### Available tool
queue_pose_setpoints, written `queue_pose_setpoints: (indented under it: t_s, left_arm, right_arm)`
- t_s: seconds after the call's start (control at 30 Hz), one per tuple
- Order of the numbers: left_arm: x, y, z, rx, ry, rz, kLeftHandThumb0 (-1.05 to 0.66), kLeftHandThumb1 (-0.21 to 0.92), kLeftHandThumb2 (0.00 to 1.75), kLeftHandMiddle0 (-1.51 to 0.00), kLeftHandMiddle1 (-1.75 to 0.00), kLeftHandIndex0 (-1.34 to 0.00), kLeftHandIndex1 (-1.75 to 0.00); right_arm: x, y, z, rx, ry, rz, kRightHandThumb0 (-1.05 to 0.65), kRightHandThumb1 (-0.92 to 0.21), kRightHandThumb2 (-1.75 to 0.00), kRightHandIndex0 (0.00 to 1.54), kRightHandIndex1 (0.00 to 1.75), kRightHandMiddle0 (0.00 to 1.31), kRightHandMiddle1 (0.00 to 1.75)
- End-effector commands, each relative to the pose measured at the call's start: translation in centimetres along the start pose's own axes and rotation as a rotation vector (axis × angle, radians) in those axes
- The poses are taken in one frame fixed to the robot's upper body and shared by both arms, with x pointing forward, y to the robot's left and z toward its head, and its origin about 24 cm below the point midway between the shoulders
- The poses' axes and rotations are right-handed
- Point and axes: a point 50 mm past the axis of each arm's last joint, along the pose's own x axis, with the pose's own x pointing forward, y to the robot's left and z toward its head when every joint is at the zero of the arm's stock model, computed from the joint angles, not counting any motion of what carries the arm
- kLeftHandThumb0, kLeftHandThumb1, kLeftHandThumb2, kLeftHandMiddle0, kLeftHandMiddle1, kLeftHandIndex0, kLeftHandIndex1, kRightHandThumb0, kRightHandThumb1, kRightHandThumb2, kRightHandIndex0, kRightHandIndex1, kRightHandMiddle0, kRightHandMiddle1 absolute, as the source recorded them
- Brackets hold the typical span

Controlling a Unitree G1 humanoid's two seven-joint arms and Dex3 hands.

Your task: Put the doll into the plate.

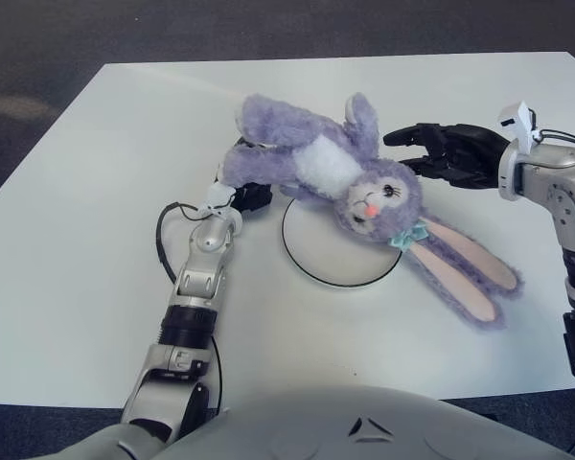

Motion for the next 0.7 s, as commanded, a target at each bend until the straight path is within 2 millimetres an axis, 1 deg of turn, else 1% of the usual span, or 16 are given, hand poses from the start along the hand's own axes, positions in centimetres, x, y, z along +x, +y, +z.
queue_pose_setpoints:
  t_s: [0.0,0.17,0.37,0.53,0.67]
  left_arm:
    - [-0.9,0.4,-0.3,0.06,0.023,0.006,-0.4,0.59,0.97,-1.16,-1.75,-0.4,-1.75]
    - [-1.6,0.4,0.3,0.133,-0.017,0.014,-0.4,0.57,0.99,-1.2,-1.75,-0.41,-1.75]
    - [-2.3,0.3,1.0,0.2,-0.053,0.029,-0.4,0.56,1.0,-1.22,-1.75,-0.42,-1.75]
    - [-3.0,-0.3,2.1,0.298,-0.081,0.048,-0.42,0.51,1.06,-1.21,-1.75,-0.45,-1.75]
    - [-3.3,-0.4,2.4,0.349,-0.079,0.063,-0.43,0.48,1.11,-1.18,-1.75,-0.48,-1.75]
  right_arm:
    - [0.3,-0.2,0.9,-0.013,-0.01,-0.022,-0.92,-0.92,-0.91,0.01,0.44,0.0,0.54]
    - [0.7,-0.7,0.9,-0.02,-0.014,-0.068,-0.9,-0.92,-0.91,0.02,0.44,0.0,0.52]
    - [1.0,-1.3,0.8,-0.018,-0.006,-0.11,-0.87,-0.92,-0.92,0.03,0.43,0.0,0.49]
    - [1.2,-1.8,0.3,-0.051,0.013,-0.141,-0.85,-0.92,-0.95,0.04,0.43,0.0,0.49]
    - [1.4,-2.1,0.1,-0.064,0.025,-0.149,-0.85,-0.92,-0.98,0.05,0.43,0.0,0.52]
